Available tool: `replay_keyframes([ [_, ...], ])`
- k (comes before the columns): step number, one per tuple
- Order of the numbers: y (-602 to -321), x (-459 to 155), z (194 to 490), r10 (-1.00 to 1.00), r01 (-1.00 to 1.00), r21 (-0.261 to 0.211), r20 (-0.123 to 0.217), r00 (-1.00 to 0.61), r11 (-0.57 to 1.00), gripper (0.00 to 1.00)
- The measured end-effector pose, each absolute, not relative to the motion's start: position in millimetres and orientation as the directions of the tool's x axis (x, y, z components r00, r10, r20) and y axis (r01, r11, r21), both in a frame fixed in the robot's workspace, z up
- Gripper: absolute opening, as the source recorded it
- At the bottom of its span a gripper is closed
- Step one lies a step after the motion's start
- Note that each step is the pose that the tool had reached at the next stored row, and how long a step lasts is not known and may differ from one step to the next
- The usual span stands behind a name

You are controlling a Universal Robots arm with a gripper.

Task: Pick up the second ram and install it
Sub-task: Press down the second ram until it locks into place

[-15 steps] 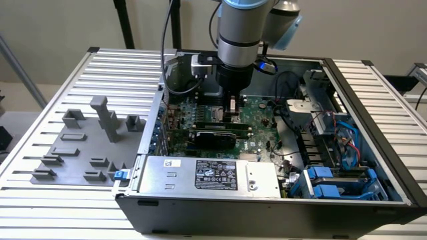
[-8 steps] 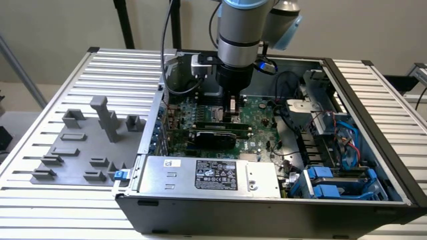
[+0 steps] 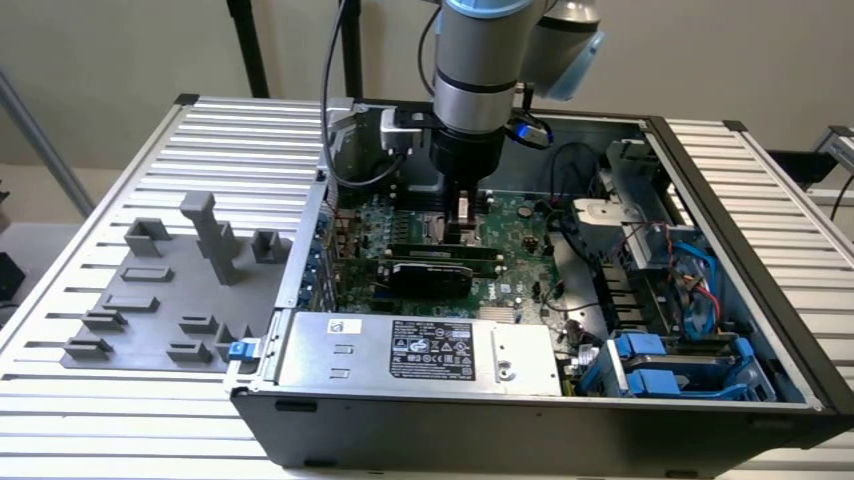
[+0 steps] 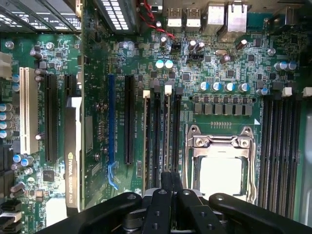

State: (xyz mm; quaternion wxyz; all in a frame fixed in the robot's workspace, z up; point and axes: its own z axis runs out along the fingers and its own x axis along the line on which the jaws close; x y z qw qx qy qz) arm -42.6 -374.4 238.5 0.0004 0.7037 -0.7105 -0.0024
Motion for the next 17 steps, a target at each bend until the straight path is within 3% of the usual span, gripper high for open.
replay_keyframes([
  [11,-374.4,-46.5,225.0,-1.000,-1.000,0.004,-0.002,-0.028,0.028,0.11],
  [17,-374.3,-46.2,243.7,-1.000,-1.000,0.006,-0.003,-0.028,0.028,0.11],
])
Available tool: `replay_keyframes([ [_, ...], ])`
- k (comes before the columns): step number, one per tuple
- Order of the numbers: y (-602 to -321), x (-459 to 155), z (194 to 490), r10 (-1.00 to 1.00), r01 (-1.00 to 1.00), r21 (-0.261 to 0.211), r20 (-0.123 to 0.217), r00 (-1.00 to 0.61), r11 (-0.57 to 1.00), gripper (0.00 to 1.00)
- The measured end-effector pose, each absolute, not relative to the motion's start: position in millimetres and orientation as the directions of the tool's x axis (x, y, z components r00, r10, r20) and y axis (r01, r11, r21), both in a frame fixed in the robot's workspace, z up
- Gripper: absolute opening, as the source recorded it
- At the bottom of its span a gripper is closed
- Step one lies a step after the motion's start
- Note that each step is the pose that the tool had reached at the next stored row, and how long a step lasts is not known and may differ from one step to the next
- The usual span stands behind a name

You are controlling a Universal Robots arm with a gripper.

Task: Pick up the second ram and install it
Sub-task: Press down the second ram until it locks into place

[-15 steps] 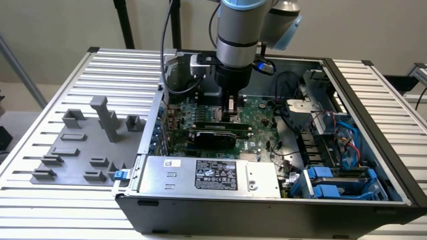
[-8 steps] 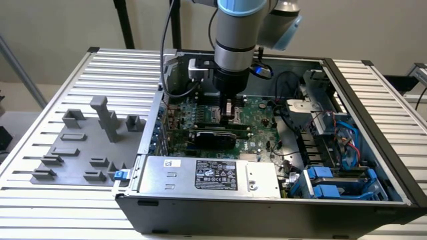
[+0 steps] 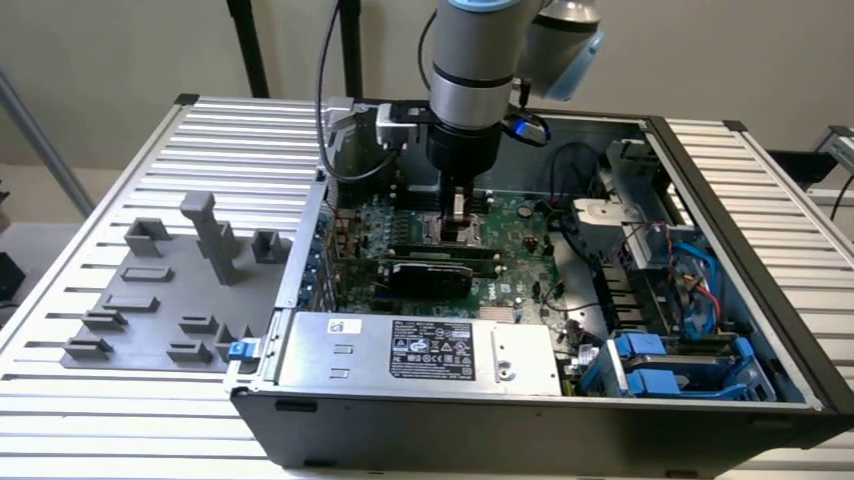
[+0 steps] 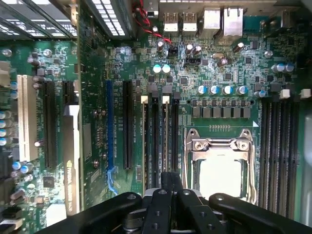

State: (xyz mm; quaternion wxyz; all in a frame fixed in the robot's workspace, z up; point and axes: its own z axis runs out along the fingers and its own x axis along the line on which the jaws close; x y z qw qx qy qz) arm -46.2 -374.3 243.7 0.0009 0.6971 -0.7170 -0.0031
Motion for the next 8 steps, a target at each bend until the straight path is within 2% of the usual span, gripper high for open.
replay_keyframes([
  [8,-374.4,-46.1,244.4,-1.000,-1.000,0.006,-0.003,-0.028,0.028,0.11],
])
